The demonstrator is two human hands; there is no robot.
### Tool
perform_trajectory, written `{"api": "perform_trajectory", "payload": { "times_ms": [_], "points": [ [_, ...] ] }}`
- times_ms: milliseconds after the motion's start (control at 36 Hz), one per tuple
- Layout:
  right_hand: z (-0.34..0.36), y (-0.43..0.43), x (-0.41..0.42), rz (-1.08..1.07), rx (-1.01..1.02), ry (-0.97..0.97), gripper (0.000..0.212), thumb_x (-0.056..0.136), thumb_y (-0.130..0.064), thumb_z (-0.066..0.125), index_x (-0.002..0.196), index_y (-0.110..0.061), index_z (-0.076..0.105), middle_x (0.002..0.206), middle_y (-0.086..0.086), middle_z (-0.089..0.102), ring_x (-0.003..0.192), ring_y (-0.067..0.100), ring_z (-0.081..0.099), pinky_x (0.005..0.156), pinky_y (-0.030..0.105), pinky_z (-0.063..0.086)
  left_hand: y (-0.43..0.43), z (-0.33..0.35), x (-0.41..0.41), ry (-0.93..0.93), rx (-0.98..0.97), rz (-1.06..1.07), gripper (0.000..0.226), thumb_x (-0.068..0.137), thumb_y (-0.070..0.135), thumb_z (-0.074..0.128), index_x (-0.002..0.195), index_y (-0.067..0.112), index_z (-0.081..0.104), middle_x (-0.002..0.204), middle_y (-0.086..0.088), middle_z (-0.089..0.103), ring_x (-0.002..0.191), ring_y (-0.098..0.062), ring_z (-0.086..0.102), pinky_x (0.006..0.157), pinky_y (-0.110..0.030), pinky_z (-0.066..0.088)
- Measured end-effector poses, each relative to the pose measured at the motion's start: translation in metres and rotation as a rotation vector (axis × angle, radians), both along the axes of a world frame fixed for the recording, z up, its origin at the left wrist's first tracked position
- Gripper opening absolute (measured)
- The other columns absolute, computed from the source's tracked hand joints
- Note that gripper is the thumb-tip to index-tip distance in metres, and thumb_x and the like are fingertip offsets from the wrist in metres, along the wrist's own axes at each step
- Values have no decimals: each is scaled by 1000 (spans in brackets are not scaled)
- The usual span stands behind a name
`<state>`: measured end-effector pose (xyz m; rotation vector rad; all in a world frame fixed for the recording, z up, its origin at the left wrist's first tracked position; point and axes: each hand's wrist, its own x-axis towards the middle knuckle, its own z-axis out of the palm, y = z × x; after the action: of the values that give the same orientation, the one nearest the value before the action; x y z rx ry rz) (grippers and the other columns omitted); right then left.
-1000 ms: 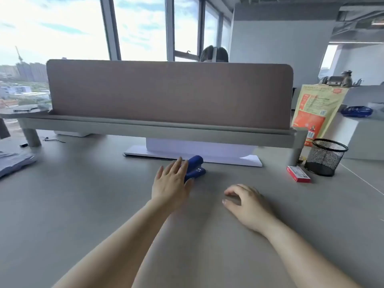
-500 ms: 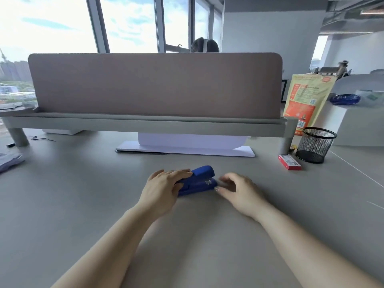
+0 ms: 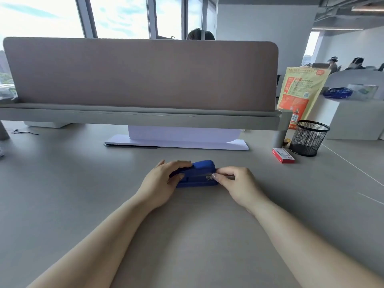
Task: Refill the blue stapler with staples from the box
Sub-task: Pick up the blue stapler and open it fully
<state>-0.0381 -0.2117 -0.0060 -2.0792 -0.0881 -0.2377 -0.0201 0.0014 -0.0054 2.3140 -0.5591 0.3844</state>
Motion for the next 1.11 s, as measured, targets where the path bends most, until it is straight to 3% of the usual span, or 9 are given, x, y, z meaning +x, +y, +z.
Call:
{"api": "perform_trajectory", "payload": {
  "times_ms": [167,333,444,556,639,778,917,1000,1111],
  "points": [
    [1,2,-1,1,89,-28,13,79,-22,69,90,-17,74,91,-1,74,86,12,66,84,30,49,-8,3,0,-84,29,40,30,84,28,63,114,25,61,109,6,66,102,-18,56,87,-30,44],
    [1,3,-1,19,91,-45,11,75,-21,74,85,-17,72,87,2,73,77,14,64,74,26,48,-9,3,-2,-51,-1,8,27,84,26,62,112,26,62,107,9,64,104,-13,55,88,-27,42],
    [0,2,0,58,95,-37,10,75,-18,73,85,-18,71,87,4,74,77,16,66,76,28,50,-11,3,-3,-51,-5,1,27,84,26,62,111,27,61,97,19,57,99,-7,53,82,-21,41],
    [-2,1,2,99,87,-43,8,78,-18,70,85,-19,73,85,4,75,73,10,65,70,18,49,-9,0,0,-40,-47,-3,27,83,27,64,109,31,61,104,15,61,97,-5,55,84,-17,41],
    [-4,1,4,94,76,-41,9,79,-18,70,87,-16,72,86,4,75,77,13,65,71,19,49,-8,0,0,-28,-90,4,27,83,26,64,109,32,62,104,15,62,95,-6,55,82,-14,39],
    [-5,2,5,85,71,-47,7,80,-18,68,85,-13,67,75,-7,70,67,1,61,59,4,43,-6,0,0,8,-237,0,24,83,24,64,105,36,62,104,14,66,96,-11,60,88,-29,47],
    [-7,2,6,102,28,-66,7,83,-18,64,86,-12,66,86,8,74,77,20,64,64,16,46,-6,5,-2,73,-404,-7,20,85,24,61,104,31,63,101,12,69,94,-9,63,79,-20,47],
    [-8,3,7,100,-9,-84,6,85,-19,62,86,-14,65,87,9,74,73,24,62,65,22,47,-6,8,-4,111,-547,22,19,86,23,61,103,29,63,95,6,71,76,0,62,64,-10,45],
    [-7,3,6,103,-45,-106,6,87,-17,59,86,-13,62,84,5,72,70,13,58,66,20,44,-3,9,-4,132,-677,12,21,88,18,58,107,26,60,102,-4,69,86,-17,67,74,-35,53]
  ]
}}
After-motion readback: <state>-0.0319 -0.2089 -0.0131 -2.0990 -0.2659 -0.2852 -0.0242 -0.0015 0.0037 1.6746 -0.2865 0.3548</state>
